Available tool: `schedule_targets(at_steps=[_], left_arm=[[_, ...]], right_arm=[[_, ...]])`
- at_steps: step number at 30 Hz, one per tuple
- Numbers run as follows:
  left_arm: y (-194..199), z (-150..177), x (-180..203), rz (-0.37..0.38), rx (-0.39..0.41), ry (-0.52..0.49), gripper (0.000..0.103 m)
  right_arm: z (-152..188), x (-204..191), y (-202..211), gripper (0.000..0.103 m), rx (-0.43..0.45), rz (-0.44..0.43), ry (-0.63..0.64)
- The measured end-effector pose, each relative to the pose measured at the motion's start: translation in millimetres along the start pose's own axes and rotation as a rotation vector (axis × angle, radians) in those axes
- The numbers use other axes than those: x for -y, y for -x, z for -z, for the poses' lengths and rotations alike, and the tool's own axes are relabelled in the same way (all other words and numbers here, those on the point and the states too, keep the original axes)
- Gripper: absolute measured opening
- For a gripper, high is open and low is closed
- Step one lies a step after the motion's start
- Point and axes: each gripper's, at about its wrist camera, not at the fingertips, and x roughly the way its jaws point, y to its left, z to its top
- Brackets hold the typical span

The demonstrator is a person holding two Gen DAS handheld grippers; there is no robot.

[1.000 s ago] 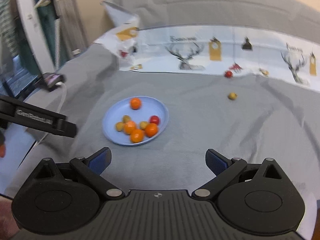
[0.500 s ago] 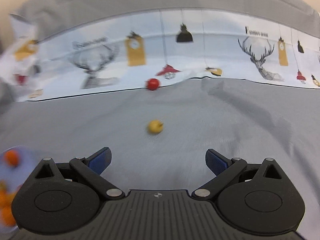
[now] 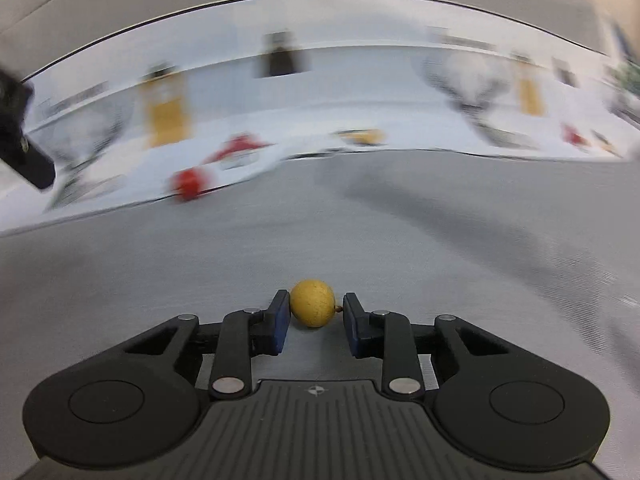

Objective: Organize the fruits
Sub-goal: 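Grasp the small yellow fruit with the right gripper while the left grasps a red tomato, then carry the yellow fruit and red tomato over the light blue plate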

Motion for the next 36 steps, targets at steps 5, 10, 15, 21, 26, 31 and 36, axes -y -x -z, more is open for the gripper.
schedule_targets(at_steps=[5, 10, 15, 21, 26, 31, 36], left_arm=[[-62, -35, 31, 0.008, -0.071, 0.005, 0.103], [-100, -57, 52, 0.003, -0.107, -0.013, 0.102], [-98, -54, 64, 0.0, -0.081, -0.06, 0.035], [-76, -37, 52, 0.014, -0.106, -0.042, 0.035], [-31, 3, 30, -0.01, -0.17, 0.005, 0.035], [37, 59, 1, -0.03, -0.19, 0.057, 0.035], [102, 102, -24, -0.055, -0.174, 0.07, 0.035]], right_arm=[[-4, 35, -20, 0.03, -0.011, 0.041, -0.079], [-6, 33, -28, 0.031, -0.01, 0.021, -0.052], [-8, 33, -26, 0.03, -0.01, 0.013, -0.067], [-12, 35, -23, 0.03, -0.001, -0.019, -0.09], [-14, 27, -17, 0.03, 0.011, -0.096, -0.084], [-15, 28, -4, 0.03, -0.051, -0.137, -0.171], [-14, 22, 42, 0.03, -0.137, -0.203, -0.289]])
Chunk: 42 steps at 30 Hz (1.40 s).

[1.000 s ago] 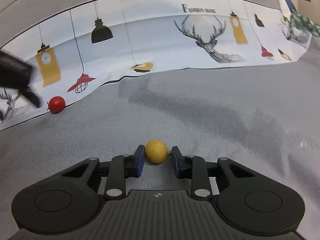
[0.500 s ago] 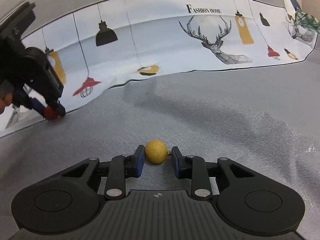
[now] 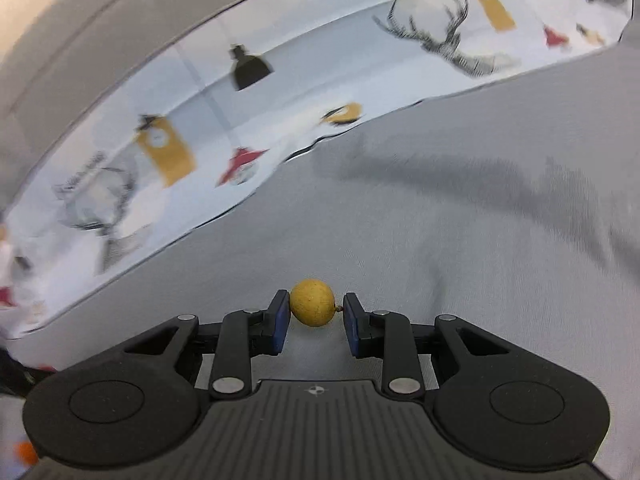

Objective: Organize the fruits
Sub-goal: 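Carry the yellow fruit and red tomato over the light blue plate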

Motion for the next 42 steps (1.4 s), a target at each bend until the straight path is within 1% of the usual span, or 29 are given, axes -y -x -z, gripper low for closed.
schedule_targets(at_steps=[2, 4, 7, 10, 12, 15, 20, 23, 26, 32, 36, 42], left_arm=[[23, 19, -14, -0.016, 0.019, 0.007, 0.035], [43, 35, -27, -0.013, 0.03, 0.021, 0.035], [76, 64, -49, -0.012, 0.054, 0.037, 0.035], [105, 97, -74, -0.017, 0.072, 0.056, 0.035], [121, 119, -92, -0.018, 0.071, 0.081, 0.035], [140, 151, -119, -0.025, 0.076, 0.118, 0.035], [164, 199, -163, -0.023, 0.093, 0.201, 0.035], [173, 222, -184, -0.014, 0.101, 0.261, 0.035], [181, 240, -197, -0.003, 0.112, 0.29, 0.035], [194, 267, -210, 0.001, 0.144, 0.305, 0.035], [197, 274, -217, 0.017, 0.155, 0.328, 0.035], [199, 277, -222, 0.025, 0.17, 0.334, 0.035]], right_arm=[[11, -12, 29, 0.03, -0.027, -0.018, 0.005], [23, -23, 57, 0.03, -0.056, -0.048, 0.015], [43, -45, 100, 0.03, -0.104, -0.12, 0.031], [60, -73, 136, 0.03, -0.146, -0.175, 0.079], [69, -92, 161, 0.03, -0.155, -0.205, 0.119], [84, -119, 194, 0.03, -0.173, -0.257, 0.177], [114, -162, 244, 0.03, -0.23, -0.351, 0.281], [132, -183, 268, 0.03, -0.221, -0.366, 0.352], [147, -199, 285, 0.03, -0.212, -0.38, 0.407], [165, -216, 306, 0.03, -0.203, -0.387, 0.468], [168, -223, 315, 0.03, -0.187, -0.385, 0.497], [171, -231, 319, 0.03, -0.176, -0.38, 0.529]])
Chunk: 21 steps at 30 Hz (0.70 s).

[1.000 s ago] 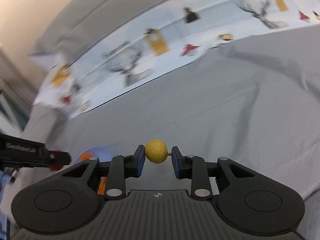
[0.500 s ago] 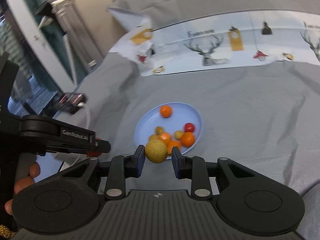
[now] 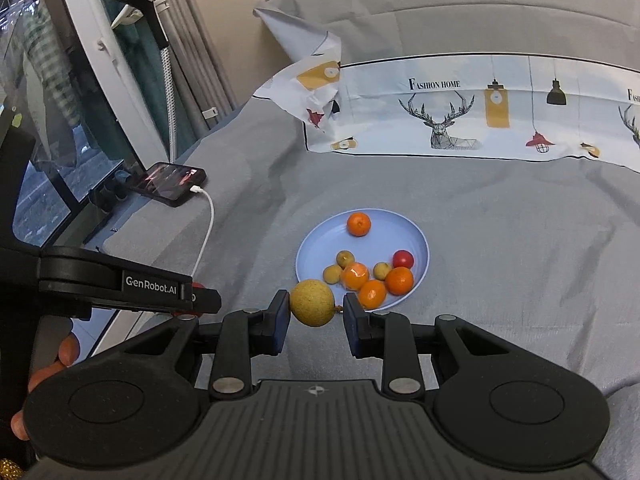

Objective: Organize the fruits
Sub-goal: 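Carry the yellow fruit and red tomato over the light blue plate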

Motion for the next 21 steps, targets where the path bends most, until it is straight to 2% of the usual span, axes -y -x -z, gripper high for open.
schedule_targets(at_steps=[12, 21], left_arm=[[-18, -16, 7, -0.033, -0.005, -0.04, 0.035], [-50, -44, 17, -0.052, -0.021, -0.065, 0.035]], right_arm=[[-5, 5, -14, 0.03, -0.01, 0.011, 0.026], [-18, 19, -48, 0.03, -0.036, 0.032, 0.031]])
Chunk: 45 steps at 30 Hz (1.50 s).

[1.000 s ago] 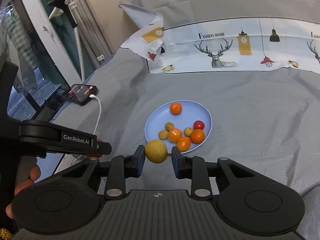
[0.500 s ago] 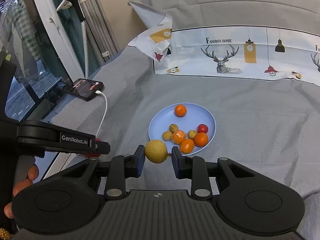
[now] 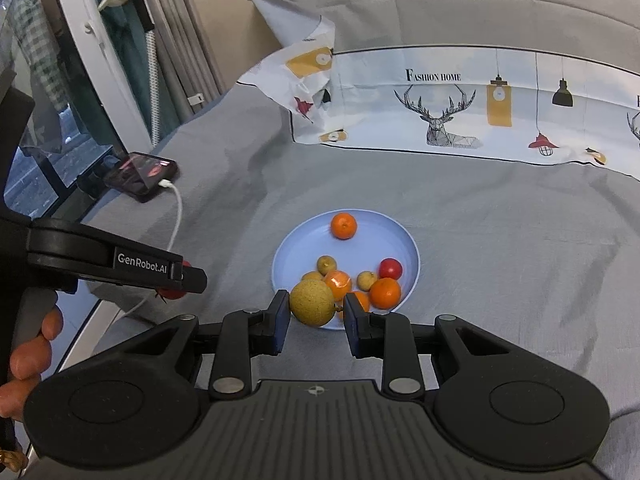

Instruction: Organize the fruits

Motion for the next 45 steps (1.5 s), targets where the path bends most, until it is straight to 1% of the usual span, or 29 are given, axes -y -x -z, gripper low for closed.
schedule_targets(at_steps=[9, 14, 20, 29, 31, 32, 33, 34, 35, 37, 39, 42, 45], left_arm=[[-47, -34, 10, -0.003, -0.053, -0.02, 0.035], [-76, -53, 14, -0.013, -0.082, -0.024, 0.035], [-109, -72, 19, -0.026, -0.112, -0.025, 0.035], [-149, -85, 26, -0.046, -0.155, -0.048, 0.035], [-152, -86, 28, -0.041, -0.15, -0.064, 0.048], [-151, -87, 28, -0.036, -0.133, -0.071, 0.069], [-150, -87, 27, -0.035, -0.115, -0.073, 0.096], [-147, -88, 27, -0.037, -0.094, -0.069, 0.103], [-142, -88, 25, -0.035, -0.065, -0.063, 0.103], [-139, -88, 25, -0.028, -0.063, -0.076, 0.103], [-136, -86, 23, -0.03, -0.087, -0.076, 0.103], [-127, -78, 20, -0.029, -0.106, -0.066, 0.103], [-113, -66, 18, -0.051, -0.112, -0.065, 0.103]], right_arm=[[-20, 20, -45, 0.03, -0.032, 0.019, -0.018], [-29, 26, -71, 0.03, -0.037, 0.023, 0.017], [-37, 35, -111, 0.03, -0.083, 0.032, 0.034], [-41, 45, -161, 0.03, -0.139, 0.045, 0.061], [-41, 45, -168, 0.031, -0.153, 0.033, 0.062], [-41, 45, -171, 0.032, -0.161, 0.023, 0.067], [-42, 45, -174, 0.042, -0.166, 0.015, 0.074], [-42, 44, -177, 0.056, -0.172, 0.008, 0.083], [-43, 45, -178, 0.062, -0.174, 0.005, 0.092], [-43, 44, -177, 0.079, -0.166, 0.021, 0.098], [-43, 47, -170, 0.086, -0.159, 0.044, 0.08], [-40, 49, -156, 0.09, -0.165, 0.045, 0.05], [-34, 47, -138, 0.094, -0.169, 0.057, 0.024]])
